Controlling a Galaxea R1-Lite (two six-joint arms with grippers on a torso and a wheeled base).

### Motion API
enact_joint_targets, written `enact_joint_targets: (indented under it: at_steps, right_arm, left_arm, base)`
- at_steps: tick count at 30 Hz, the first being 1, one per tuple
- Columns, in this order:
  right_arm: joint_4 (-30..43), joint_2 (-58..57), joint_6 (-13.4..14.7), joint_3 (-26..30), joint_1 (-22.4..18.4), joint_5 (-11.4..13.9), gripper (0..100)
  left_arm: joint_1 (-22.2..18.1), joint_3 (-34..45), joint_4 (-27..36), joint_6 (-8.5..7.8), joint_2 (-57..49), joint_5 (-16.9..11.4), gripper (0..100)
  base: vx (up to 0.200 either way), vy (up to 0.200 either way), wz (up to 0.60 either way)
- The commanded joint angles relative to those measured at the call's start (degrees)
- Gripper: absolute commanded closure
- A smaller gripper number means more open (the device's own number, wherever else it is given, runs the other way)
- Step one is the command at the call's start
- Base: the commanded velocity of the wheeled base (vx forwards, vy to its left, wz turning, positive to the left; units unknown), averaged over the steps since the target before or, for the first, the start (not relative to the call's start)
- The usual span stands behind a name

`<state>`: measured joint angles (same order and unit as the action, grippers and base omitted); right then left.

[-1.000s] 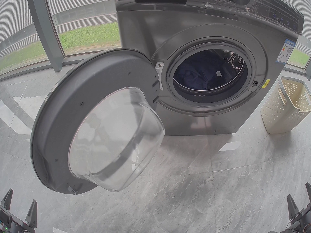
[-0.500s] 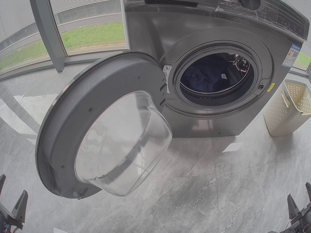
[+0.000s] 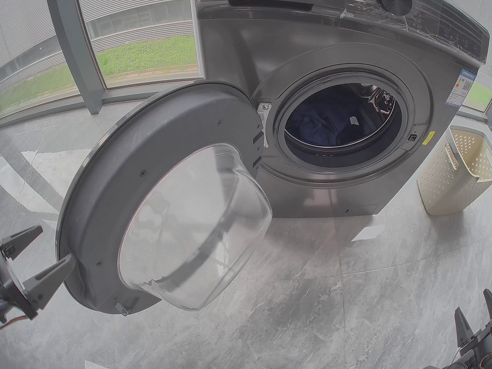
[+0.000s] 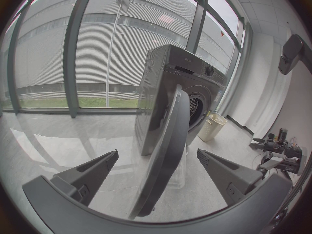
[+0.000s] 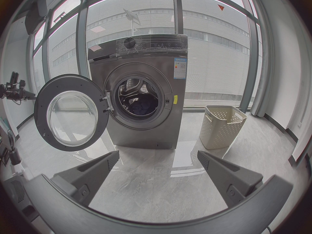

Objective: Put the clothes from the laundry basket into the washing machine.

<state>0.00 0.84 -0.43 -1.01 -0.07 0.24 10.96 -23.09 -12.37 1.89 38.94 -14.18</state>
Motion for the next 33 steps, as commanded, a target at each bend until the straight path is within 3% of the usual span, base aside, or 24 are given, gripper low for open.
enact_joint_targets:
  at_steps: [1,4,8,9,12,13,14,19,22,24,25,27,28,30,33]
  right_arm:
    - [0.0,-0.31,-0.01,0.92,0.07,0.02,0]
    - [0.0,-0.31,-0.01,0.92,0.07,0.02,0]
    - [0.0,-0.31,-0.01,0.92,0.07,0.02,0]
    - [0.0,-0.31,-0.01,0.92,-0.01,0.02,0]
    - [0.0,-0.31,-0.01,0.92,-0.01,0.02,0]
    - [0.0,-0.31,-0.01,0.92,-0.01,0.02,0]
    - [0.0,-0.31,-0.01,0.92,-0.01,0.02,0]
    - [0.0,-0.31,-0.01,0.92,0.07,0.02,0]
    - [0.0,-0.31,-0.01,0.92,0.07,0.02,0]
    - [0.0,-0.31,-0.01,0.92,0.07,0.02,0]
    - [0.0,-0.31,-0.01,0.92,-0.01,0.02,0]
    - [0.0,-0.31,-0.01,0.92,0.07,0.02,0]
    - [0.0,-0.31,-0.01,0.92,0.07,0.02,0]
    - [0.0,-0.31,-0.01,0.92,-0.01,0.02,0]
    - [0.0,-0.31,-0.01,0.92,-0.01,0.02,0]
  left_arm:
    - [11.01,-4.25,-5.29,0.57,12.92,-1.64,0]
    - [17.69,-5.39,-5.73,1.98,14.41,-1.47,0]
    - [24.37,-7.06,-6.87,6.37,14.68,-1.55,0]
    - [25.43,-7.5,-7.58,7.6,14.68,-1.64,0]
    - [25.43,-7.5,-7.58,7.6,14.68,-1.64,0]
    - [27.01,-7.76,-11.71,9.8,14.85,-2.26,0]
    - [27.27,-7.76,-12.41,10.15,15.2,-2.26,0]
    - [25.95,-8.29,-13.29,9.98,15.82,-0.68,0]
    - [21.82,-9.87,-13.29,9.62,15.99,3.28,0]
    - [19.71,-10.05,-13.29,9.36,16.26,4.33,0]
    - [16.11,-10.05,-13.29,8.92,17.23,4.6,0]
    - [13.65,-9.43,-13.29,7.78,18.9,4.6,0]
    - [13.65,-9.43,-13.29,7.78,18.9,4.6,0]
    - [13.56,-8.2,-13.38,5.14,21.44,4.69,0]
    - [14.79,-8.29,-14.08,4.44,24.17,4.69,0]
  base:
    - [0.0,0.0,0.0]
    - [0.0,0.0,0.0]
    - [0.0,0.0,0.0]
    - [0.0,0.0,0.0]
    - [0.0,0.0,0.0]
    - [0.0,0.0,0.0]
    - [0.0,0.0,0.0]
    - [0.0,0.0,0.0]
    - [0.0,0.0,0.0]
    - [0.0,0.0,0.0]
    - [0.0,0.0,0.0]
    - [0.0,0.0,0.0]
    - [0.0,0.0,0.0]
    - [0.0,0.0,0.0]
    - [0.0,0.0,0.0]
